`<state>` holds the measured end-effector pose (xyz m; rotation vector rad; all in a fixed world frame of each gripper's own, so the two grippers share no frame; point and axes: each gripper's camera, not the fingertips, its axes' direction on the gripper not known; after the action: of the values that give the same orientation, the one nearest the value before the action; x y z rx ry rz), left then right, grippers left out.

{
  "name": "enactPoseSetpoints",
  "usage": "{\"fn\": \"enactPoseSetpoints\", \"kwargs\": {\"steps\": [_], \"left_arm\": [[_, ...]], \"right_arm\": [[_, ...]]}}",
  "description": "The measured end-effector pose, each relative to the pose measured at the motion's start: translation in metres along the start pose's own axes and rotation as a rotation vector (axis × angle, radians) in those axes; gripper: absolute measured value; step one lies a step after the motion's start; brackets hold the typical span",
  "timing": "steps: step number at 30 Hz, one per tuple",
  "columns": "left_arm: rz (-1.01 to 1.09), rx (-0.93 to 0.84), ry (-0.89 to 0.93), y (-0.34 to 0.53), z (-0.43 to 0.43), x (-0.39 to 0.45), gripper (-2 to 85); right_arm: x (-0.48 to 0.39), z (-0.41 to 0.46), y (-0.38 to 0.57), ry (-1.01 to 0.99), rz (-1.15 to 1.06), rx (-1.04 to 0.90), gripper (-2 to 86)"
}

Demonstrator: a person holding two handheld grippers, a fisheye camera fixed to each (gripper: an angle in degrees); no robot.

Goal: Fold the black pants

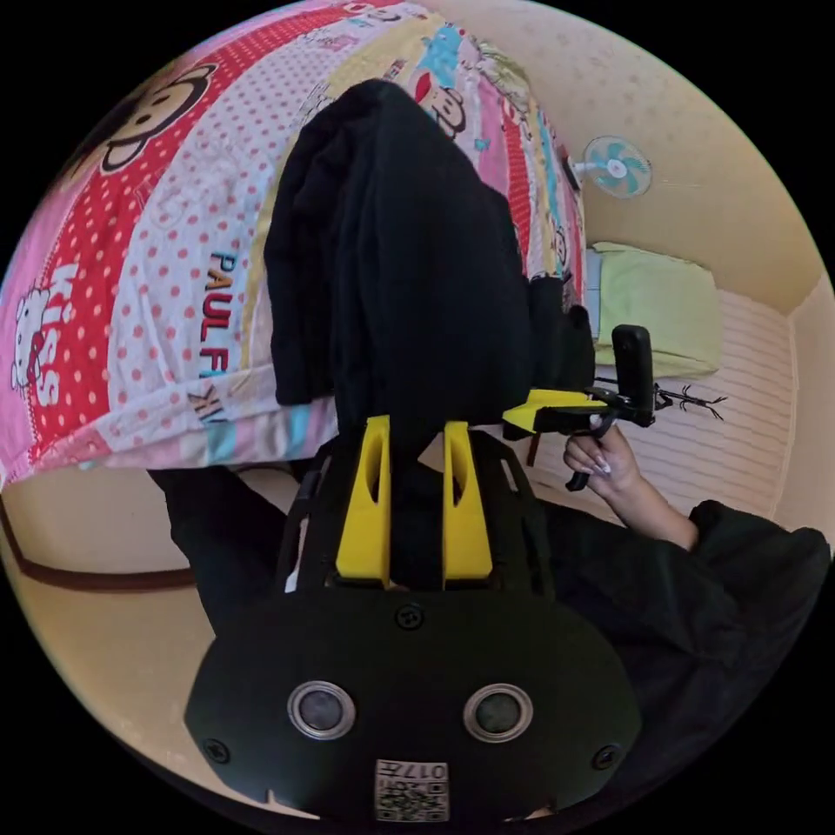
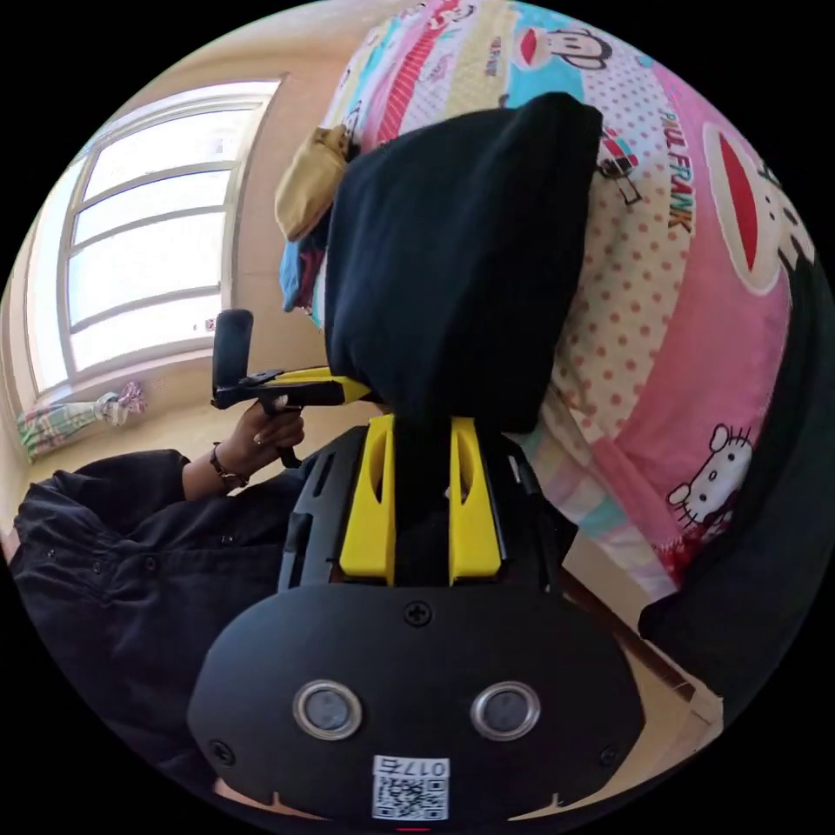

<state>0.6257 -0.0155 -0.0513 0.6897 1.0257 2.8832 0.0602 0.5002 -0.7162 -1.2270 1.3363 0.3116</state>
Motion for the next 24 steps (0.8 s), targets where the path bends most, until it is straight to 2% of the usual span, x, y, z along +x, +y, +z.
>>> {"fn": "enactPoseSetpoints", "kwargs": {"steps": [4,9,13,16,19,21,22,24], "left_arm": [[-0.082,-0.065,0.184,-0.027,-0.021,-0.032,12.5],[-0.085,-0.174,0.098,-0.061,-0.057,-0.056,18.3],[-0.049,0.045,0.146,-0.077,-0.104,-0.076,18.4],[-0.041,0.222,0.219,-0.095,-0.122,-0.1,18.6],[-0.12,0.346,0.185,-0.116,-0.119,-0.127,20.1],[-0.147,0.294,0.25,-0.135,-0.099,-0.145,21.2],[-0.187,0.21,0.292,-0.146,-0.079,-0.157,22.2],[-0.208,0.215,0.395,-0.148,-0.06,-0.171,22.4]], "right_arm": [[0.01,-0.026,-0.012,-0.079,0.024,-0.046,14.5],[0.029,-0.087,-0.045,-0.106,0.08,0.118,19.1],[0.055,-0.085,-0.076,-0.139,0.14,0.142,23.1],[0.079,-0.067,-0.088,-0.274,0.194,0.162,26.0],[0.087,-0.045,-0.087,-0.356,0.2,0.182,27.5],[0.082,-0.045,-0.076,-0.326,0.191,0.257,27.3],[0.081,-0.045,-0.073,-0.324,0.189,0.272,27.1],[0.078,-0.045,-0.064,-0.318,0.199,0.32,26.1]]}}
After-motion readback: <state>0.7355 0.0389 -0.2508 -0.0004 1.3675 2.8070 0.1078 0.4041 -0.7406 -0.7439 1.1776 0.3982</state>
